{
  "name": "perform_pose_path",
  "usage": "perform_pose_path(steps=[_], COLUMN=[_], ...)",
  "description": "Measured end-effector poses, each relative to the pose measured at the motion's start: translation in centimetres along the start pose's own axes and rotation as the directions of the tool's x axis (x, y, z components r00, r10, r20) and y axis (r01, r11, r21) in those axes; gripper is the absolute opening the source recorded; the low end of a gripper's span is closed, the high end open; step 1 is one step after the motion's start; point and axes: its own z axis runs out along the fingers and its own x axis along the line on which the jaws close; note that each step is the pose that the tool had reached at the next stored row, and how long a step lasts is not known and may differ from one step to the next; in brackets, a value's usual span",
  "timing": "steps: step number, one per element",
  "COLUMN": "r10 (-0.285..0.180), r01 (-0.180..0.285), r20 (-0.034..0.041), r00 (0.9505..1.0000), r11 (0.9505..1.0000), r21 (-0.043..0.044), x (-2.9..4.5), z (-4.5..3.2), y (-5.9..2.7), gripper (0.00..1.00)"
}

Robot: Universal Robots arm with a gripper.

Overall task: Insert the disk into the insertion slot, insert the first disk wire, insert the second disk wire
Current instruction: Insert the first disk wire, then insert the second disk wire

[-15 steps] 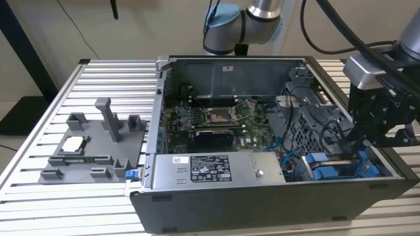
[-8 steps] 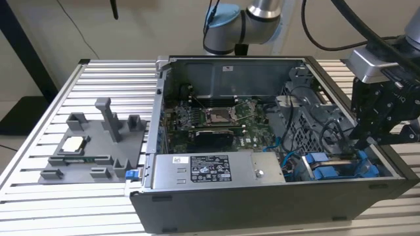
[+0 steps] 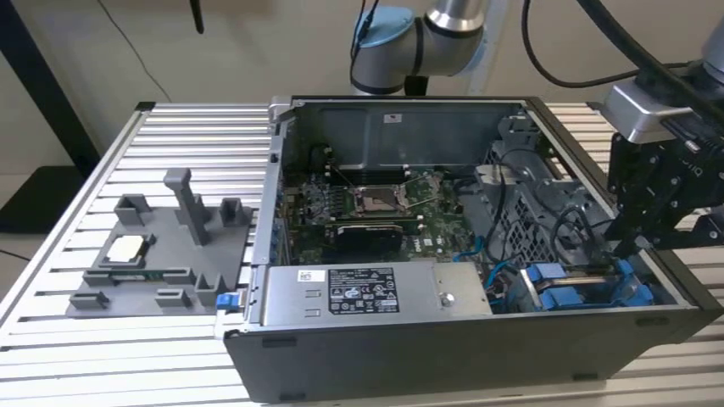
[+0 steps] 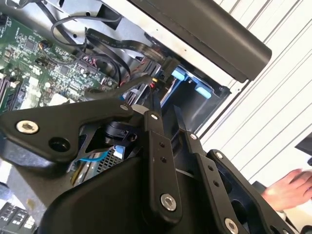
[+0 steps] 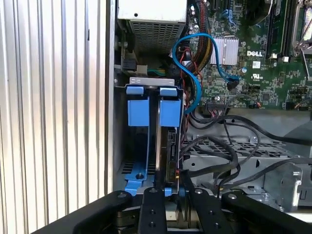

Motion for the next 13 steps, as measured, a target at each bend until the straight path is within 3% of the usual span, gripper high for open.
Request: perform_pose_path(steps=[6, 13], r10=[0.000, 0.005], r01=[0.000, -0.005], r20=[0.0002, 0.0000], r00=[1.0000, 1.0000], r11=[1.0000, 1.0000], r21=[-0.0026, -0.0034], x=[-0.20, -0.94], z=[0.06, 0.07], y=[-0.90, -1.29], gripper=[0.27, 0.27])
